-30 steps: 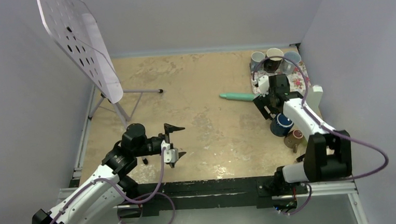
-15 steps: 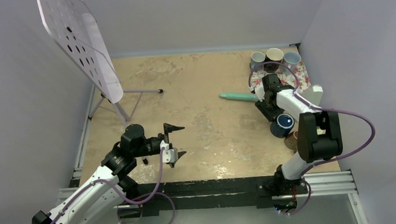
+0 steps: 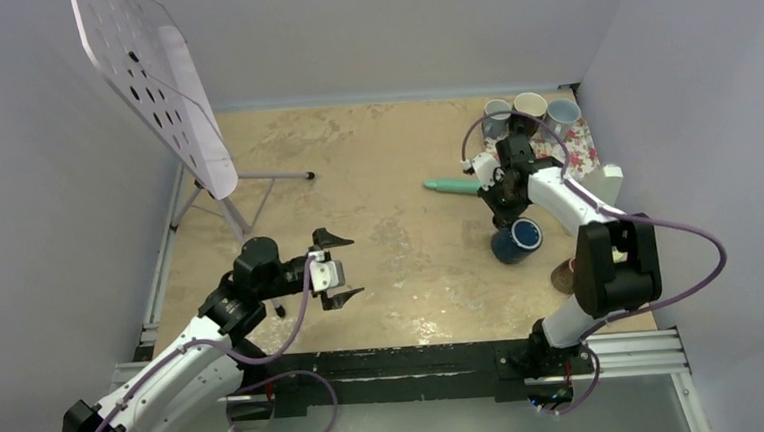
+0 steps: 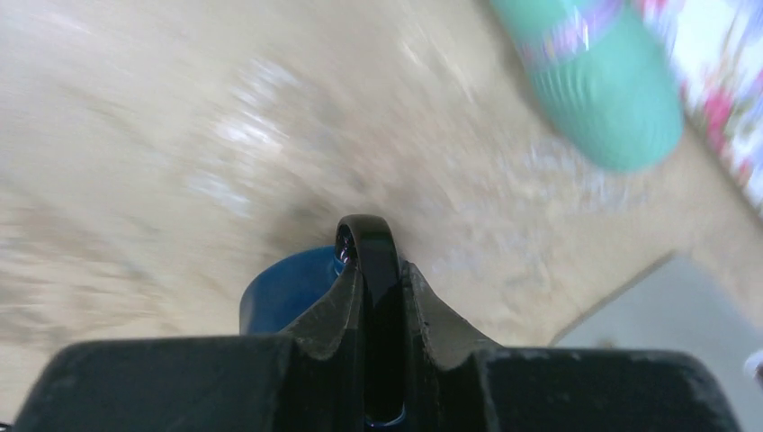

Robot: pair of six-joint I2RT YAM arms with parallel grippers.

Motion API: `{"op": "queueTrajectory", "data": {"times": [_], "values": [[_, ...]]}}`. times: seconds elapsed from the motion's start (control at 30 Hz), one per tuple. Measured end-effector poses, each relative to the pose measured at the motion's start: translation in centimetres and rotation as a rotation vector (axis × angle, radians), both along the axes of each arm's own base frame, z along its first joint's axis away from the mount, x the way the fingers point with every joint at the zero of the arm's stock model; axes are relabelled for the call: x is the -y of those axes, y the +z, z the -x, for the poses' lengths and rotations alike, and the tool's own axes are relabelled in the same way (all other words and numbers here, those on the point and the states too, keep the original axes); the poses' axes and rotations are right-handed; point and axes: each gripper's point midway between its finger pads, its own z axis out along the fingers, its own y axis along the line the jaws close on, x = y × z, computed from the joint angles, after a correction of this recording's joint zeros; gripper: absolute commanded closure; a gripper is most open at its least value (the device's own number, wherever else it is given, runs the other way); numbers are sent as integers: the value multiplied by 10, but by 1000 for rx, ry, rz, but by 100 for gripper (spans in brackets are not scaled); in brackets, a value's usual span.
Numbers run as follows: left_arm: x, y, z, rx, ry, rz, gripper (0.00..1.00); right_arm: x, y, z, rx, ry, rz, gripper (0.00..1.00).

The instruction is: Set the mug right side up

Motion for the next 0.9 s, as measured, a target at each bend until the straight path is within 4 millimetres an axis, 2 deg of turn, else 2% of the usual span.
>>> {"op": "queueTrajectory", "data": {"times": [0.1,0.17,0.2,0.23,0.3,0.4,0.47,0.57,0.67,0.9], "values": [[3,-1,-2,-134,52,42,0,-48,35,-13,139,110,-170,100],[7,2,-4,-238,92,87,0,-82,73,-20,277,184,-310,100],[9,4,-6,-282,112,113,0,-103,104,-24,390,228,-410,100],[11,9,-7,-315,126,141,0,-116,125,-24,467,259,-478,100],[16,19,-11,-356,139,194,0,-144,176,-16,643,330,-642,100],[24,43,-16,-354,124,261,0,-177,220,5,784,406,-859,100],[28,62,-20,-305,98,296,0,-198,230,20,806,441,-990,100],[33,86,-22,-221,56,328,0,-225,232,38,768,455,-1130,100],[39,102,-18,-162,-13,346,2,-246,243,49,746,473,-1227,100],[46,100,-10,-189,-81,333,11,-267,277,60,782,515,-1376,100]]}}
